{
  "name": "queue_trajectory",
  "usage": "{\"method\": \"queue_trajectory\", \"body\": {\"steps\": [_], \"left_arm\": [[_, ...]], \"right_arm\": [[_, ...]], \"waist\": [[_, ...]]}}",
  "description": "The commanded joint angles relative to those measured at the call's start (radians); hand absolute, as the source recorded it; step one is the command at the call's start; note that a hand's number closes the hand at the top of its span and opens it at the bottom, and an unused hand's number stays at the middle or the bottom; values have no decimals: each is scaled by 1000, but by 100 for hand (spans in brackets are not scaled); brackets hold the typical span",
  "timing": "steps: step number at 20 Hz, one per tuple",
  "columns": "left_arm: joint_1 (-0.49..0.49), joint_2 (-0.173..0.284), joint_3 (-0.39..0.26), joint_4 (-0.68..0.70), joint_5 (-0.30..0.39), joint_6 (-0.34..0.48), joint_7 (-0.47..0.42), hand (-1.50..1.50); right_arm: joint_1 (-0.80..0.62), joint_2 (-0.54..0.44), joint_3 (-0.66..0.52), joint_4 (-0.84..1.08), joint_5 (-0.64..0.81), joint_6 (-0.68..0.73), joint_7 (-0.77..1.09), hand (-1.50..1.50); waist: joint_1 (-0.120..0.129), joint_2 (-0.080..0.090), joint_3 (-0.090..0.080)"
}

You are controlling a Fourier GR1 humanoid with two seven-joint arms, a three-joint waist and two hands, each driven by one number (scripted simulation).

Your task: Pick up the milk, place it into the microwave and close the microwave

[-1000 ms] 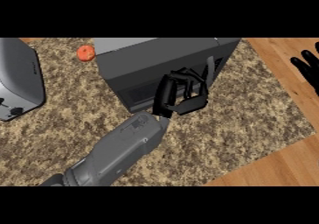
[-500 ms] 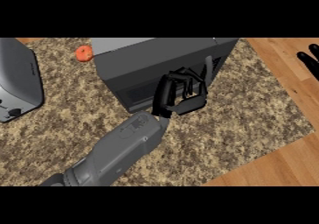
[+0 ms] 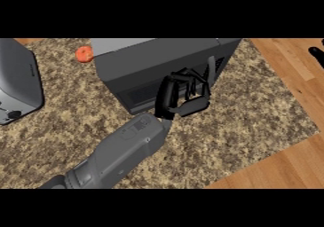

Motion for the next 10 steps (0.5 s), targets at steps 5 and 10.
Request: {"method": "queue_trajectory", "body": {"steps": [5, 10], "left_arm": [[-59, 0, 19, 85, 43, -18, -6, 150], [-70, 0, 15, 99, 59, -12, -15, 150]], "right_arm": [[-14, -24, -5, -1, -38, 2, 27, -150], [-23, -29, 6, -5, -65, 32, 34, -150]], "waist": [[-17, 12, -3], [-12, 14, -1]]}}
